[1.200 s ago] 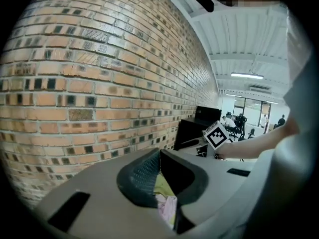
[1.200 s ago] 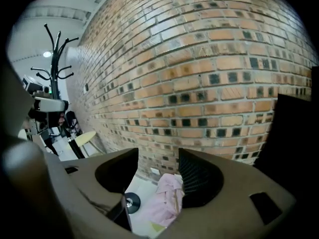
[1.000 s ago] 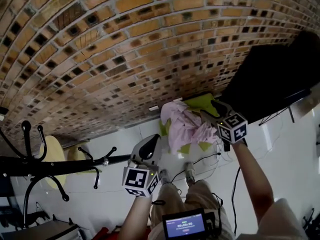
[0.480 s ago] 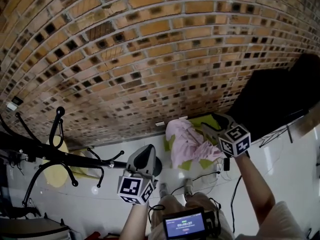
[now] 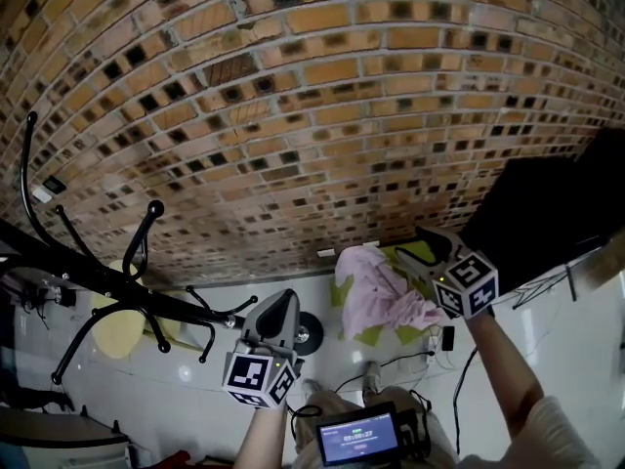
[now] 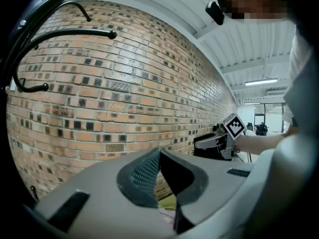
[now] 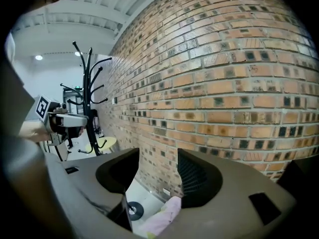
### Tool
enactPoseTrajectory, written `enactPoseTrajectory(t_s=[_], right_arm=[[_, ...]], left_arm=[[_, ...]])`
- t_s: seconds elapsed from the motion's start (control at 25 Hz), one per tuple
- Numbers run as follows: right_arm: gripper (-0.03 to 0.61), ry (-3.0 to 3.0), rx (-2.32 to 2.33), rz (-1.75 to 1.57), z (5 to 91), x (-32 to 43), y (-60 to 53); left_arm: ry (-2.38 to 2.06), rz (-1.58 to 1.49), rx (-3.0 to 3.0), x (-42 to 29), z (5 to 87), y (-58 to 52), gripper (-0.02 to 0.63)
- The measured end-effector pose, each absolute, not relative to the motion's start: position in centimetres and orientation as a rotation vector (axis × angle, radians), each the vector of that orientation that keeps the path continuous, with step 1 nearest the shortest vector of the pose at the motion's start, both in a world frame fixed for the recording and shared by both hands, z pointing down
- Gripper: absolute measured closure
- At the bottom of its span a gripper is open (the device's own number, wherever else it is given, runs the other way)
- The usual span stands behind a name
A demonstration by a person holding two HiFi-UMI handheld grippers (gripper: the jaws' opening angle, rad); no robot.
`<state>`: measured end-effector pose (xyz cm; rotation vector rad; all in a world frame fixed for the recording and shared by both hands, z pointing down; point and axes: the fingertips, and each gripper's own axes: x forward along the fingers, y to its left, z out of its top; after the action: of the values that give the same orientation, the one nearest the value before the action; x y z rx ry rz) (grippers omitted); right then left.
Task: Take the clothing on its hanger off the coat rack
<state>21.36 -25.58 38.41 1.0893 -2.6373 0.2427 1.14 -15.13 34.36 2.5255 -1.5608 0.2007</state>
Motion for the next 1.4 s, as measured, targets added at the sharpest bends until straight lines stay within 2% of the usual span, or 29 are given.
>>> enactPoseTrajectory(t_s=[0.48, 1.4], right_arm=[[0.347, -2.688, 0.991, 0.102, 32.3, 11.7, -22.1], [0.365, -2.76, 0.74, 0.039, 31.3, -10.3, -12.8]], left_arm=[[-1.75, 0.185, 2.418, -9.3, 31.5, -10.7, 0.6], [-2.011, 0.117, 2.183, -31.5, 31.5, 1.9, 0.6]])
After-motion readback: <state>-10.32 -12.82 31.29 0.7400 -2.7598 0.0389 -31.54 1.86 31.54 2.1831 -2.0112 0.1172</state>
